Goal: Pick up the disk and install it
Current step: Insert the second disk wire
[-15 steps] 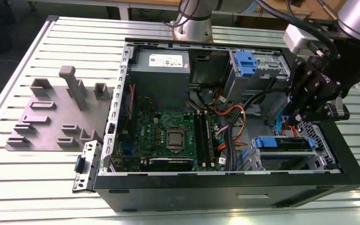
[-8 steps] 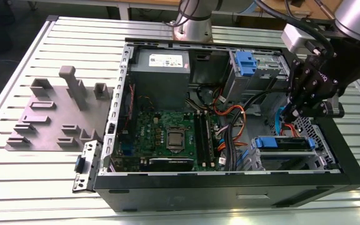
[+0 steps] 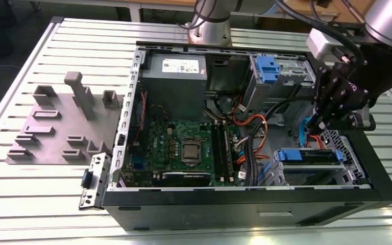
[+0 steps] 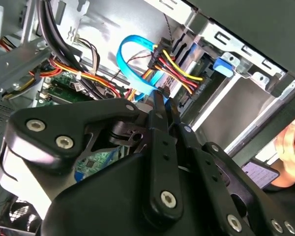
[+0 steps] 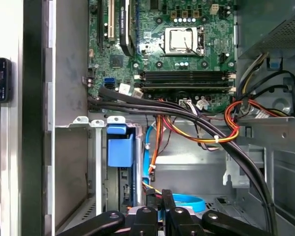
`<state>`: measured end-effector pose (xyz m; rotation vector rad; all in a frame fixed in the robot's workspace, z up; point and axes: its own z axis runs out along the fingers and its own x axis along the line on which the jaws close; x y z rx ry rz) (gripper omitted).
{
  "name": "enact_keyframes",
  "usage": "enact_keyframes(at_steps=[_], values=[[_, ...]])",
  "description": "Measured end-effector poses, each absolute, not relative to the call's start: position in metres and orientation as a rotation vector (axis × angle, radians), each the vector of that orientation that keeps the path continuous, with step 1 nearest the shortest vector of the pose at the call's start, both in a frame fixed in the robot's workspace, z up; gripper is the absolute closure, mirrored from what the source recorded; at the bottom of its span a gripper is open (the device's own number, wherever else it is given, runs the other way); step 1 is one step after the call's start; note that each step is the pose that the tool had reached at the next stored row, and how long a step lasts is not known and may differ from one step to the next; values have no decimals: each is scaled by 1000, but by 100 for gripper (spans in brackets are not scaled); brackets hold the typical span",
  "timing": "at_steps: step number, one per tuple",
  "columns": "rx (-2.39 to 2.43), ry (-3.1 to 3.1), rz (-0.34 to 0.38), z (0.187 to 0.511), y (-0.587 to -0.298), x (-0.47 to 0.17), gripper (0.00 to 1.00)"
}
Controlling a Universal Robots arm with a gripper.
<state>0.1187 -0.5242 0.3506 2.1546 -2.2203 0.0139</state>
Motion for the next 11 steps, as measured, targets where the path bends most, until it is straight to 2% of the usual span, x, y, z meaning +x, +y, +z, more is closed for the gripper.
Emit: enact_keyframes(at_steps=[11], values=[[2180, -2216, 35, 346, -538, 110, 84]])
